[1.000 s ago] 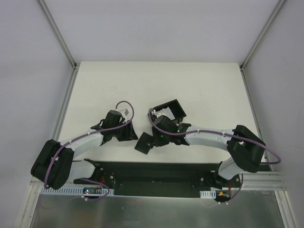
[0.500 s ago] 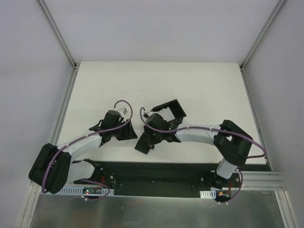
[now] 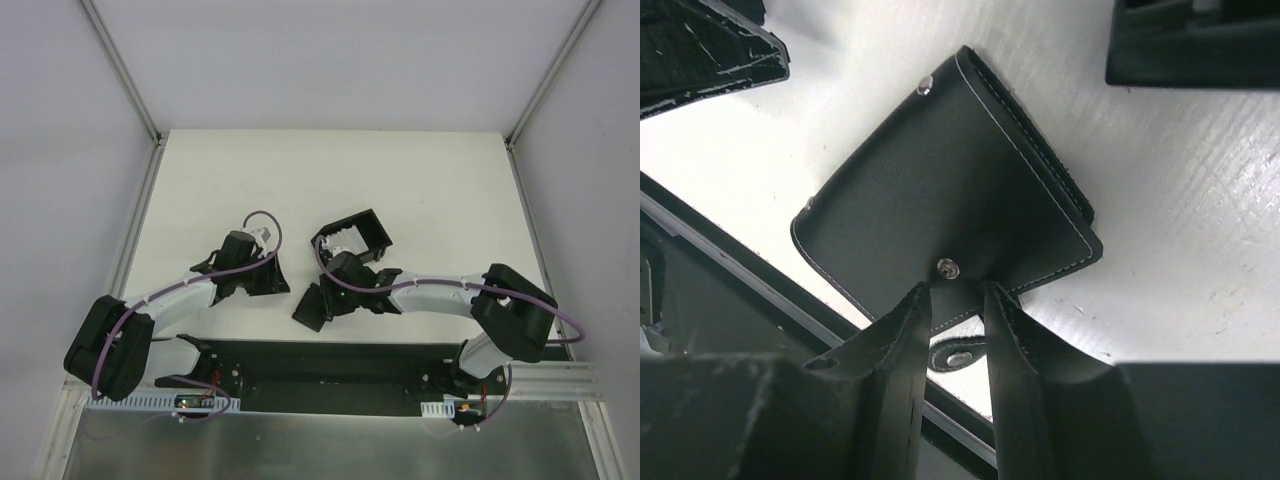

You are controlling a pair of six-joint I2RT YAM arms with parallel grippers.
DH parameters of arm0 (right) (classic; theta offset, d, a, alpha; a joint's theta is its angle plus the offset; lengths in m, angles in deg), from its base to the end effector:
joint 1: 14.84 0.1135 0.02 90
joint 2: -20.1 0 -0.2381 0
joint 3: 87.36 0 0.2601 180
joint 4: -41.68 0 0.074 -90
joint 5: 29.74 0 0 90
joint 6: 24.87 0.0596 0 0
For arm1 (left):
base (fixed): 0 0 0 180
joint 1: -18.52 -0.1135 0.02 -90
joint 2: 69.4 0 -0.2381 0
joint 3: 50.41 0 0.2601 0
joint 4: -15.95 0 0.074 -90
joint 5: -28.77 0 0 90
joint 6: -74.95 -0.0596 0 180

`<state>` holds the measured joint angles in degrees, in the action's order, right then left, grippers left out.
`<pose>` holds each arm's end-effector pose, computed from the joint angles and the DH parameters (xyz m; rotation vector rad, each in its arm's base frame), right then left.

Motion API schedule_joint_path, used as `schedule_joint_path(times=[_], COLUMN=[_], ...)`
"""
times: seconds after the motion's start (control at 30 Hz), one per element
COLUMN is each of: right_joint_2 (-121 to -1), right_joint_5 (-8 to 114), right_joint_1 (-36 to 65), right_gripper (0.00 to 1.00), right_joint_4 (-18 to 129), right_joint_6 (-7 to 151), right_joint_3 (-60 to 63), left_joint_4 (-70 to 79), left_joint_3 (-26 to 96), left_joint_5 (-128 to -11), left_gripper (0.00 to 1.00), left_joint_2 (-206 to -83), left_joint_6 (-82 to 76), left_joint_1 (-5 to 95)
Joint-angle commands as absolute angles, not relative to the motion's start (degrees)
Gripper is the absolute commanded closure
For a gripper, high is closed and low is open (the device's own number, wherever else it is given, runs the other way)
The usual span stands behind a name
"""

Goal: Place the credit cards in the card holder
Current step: Open the card holder at the center of the board.

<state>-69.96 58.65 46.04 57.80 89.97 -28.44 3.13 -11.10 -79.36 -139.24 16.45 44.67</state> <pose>0.1608 0.2922 0.1190 -0.7942 2.3965 0.6979 0.2225 -0.1299 0.1152 0.0538 2.4454 -0.8484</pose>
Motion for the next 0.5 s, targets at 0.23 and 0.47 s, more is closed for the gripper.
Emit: schedule_joint_path(times=[0.23, 0.47], right_joint_2=[-64.6, -65.3], right_joint_5=[57.6, 59.5], right_joint_1=[46.3, 44.8], right_gripper=[0.67, 0.55], right_joint_4=[53.4, 52.4], right_joint_6=[93.0, 99.1], right_joint_3=[-34.8, -36.8], left_joint_4=[2.8, 4.7], left_joint_3=[-8.3, -7.8], left_joint_5=[-81.4, -84.0], left_gripper=[0.55, 0.54], left_joint_2=[-138.4, -139.6], left_joint_6=[14.8, 12.8], left_joint_1=[45.4, 47.9])
